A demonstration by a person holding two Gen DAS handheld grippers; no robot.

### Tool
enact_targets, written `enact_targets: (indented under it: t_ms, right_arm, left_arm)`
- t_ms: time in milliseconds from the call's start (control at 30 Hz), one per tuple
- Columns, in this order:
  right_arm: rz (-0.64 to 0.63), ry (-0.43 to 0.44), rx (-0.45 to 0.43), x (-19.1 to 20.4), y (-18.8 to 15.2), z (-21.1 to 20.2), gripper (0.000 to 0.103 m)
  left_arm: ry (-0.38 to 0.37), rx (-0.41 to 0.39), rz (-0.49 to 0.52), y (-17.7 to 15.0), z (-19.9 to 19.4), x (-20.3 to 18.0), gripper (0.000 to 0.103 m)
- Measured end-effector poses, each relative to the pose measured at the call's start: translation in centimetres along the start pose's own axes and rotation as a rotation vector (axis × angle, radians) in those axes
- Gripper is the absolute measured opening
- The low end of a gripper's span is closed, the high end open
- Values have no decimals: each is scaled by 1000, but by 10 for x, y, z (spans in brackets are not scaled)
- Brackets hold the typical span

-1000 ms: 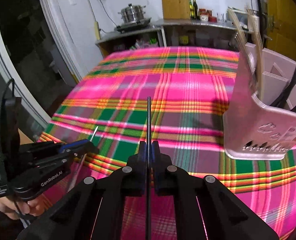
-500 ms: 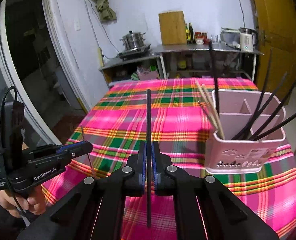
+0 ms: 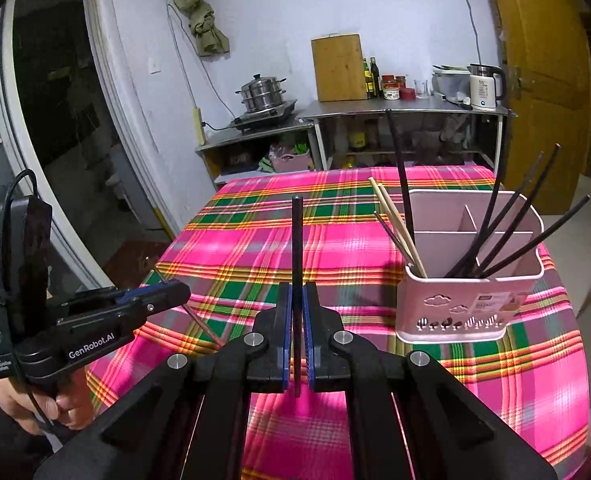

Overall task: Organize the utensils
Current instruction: 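Lift and carry both held chopsticks over the pink utensil holder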

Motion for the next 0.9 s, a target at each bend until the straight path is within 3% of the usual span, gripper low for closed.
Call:
enact_targets:
  t_ms: [400, 900]
  right_arm:
    - [3, -13, -46, -7, 3, -27, 5]
    - [77, -97, -117, -57, 13, -72, 5]
  left_arm:
    - [-33, 5, 22, 5, -6, -17, 4]
    - [-155, 29, 95, 37, 11, -91, 4]
Point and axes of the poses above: each gripper's, at about its wrist camera, not at the fingertips, and z roughly the way its jaws point, x to its left, y to its top, the point moved 6 cm from there along z, roughly the way its jaws point, and after that the axes turned 4 degrees about x, right-handed, at the moved point
